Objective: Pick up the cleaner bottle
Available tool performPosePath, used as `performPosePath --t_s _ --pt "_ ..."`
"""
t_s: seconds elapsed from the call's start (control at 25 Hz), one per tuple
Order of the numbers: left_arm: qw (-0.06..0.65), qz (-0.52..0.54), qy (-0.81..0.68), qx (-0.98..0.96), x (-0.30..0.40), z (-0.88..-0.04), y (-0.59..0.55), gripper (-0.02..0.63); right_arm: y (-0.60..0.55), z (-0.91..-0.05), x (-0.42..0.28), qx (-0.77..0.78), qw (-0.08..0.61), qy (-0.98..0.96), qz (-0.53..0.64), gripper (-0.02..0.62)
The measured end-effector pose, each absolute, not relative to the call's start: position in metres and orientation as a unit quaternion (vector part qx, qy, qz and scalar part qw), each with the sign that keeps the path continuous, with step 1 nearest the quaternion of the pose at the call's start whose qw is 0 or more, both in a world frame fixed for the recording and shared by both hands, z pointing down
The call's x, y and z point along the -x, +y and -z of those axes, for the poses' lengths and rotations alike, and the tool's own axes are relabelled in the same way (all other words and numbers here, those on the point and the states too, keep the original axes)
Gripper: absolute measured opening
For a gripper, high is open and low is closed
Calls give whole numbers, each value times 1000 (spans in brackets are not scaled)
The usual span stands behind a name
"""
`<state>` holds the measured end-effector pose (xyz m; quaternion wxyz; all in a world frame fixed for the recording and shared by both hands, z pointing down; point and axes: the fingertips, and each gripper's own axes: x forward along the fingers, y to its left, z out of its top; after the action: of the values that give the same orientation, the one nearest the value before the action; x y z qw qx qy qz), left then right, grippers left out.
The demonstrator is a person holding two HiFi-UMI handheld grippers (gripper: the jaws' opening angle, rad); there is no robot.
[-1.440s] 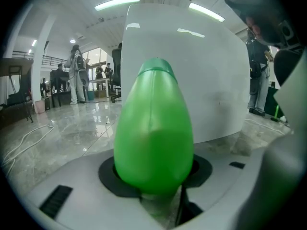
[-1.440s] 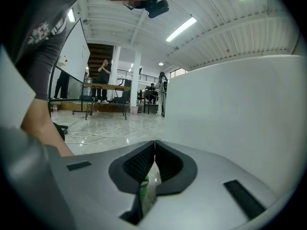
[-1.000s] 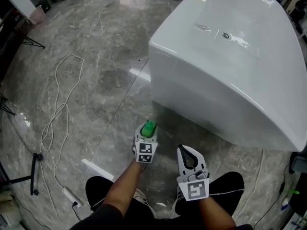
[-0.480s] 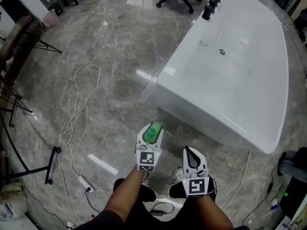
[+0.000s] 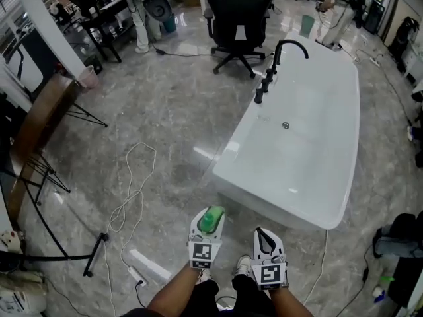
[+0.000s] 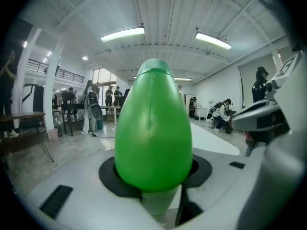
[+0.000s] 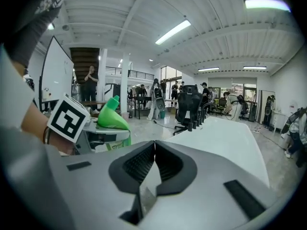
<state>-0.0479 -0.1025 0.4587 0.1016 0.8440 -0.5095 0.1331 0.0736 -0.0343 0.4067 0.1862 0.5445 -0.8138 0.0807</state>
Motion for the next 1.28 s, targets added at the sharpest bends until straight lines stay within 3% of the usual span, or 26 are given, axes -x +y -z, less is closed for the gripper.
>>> performPosePath --t_s 0.32,0.88,1.28 --pt "140 -107 -503 -846 4 -349 -55 183 -8 -325 -124 -558 145 -813 -80 18" --pt "124 -94 -441 -884 -56 -290 -72 183 -34 -268 -194 -654 95 -749 -46 18" --pt "123 -87 -369 -917 -46 -261 -107 183 -45 -233 -185 -720 72 -690 -7 18"
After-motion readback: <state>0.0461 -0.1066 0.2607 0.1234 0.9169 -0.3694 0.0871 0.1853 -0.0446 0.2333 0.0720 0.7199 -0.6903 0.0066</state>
